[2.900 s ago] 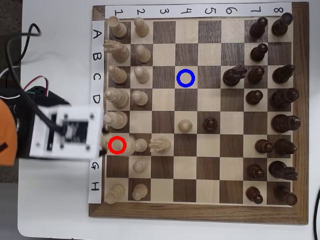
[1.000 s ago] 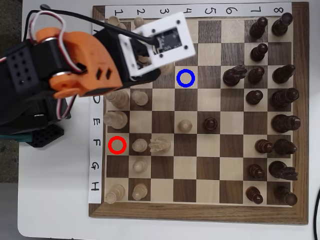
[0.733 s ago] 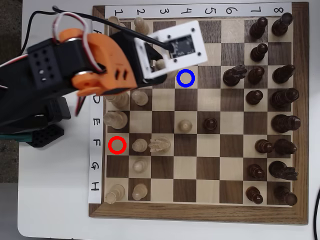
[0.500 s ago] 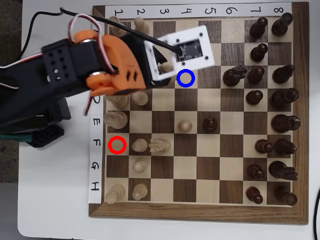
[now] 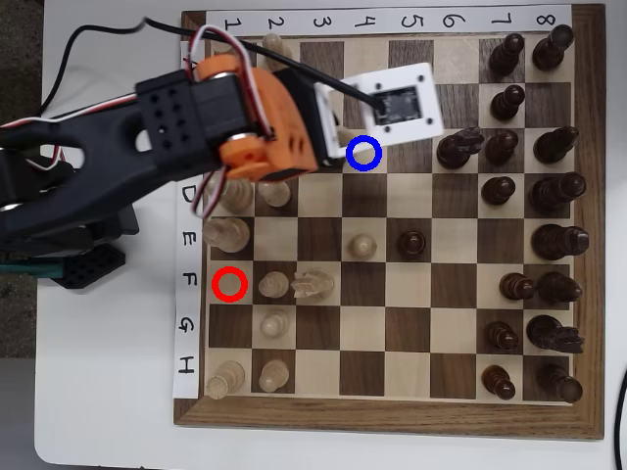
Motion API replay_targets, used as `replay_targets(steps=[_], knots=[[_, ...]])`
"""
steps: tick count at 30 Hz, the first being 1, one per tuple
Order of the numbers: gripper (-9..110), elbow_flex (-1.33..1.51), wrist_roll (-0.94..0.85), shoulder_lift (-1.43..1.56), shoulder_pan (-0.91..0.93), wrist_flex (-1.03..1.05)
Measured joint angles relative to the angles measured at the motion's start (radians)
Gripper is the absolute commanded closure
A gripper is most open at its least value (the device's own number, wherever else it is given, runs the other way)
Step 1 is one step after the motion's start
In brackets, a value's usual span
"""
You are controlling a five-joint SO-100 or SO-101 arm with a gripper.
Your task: Move the piece to destination
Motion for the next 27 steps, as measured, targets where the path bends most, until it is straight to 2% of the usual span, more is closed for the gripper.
replay_targets(steps=[12,27], knots=[[101,-0.109,0.000,-0.121,0.011,0.014],[101,-0.112,0.006,-0.164,0.011,-0.006]])
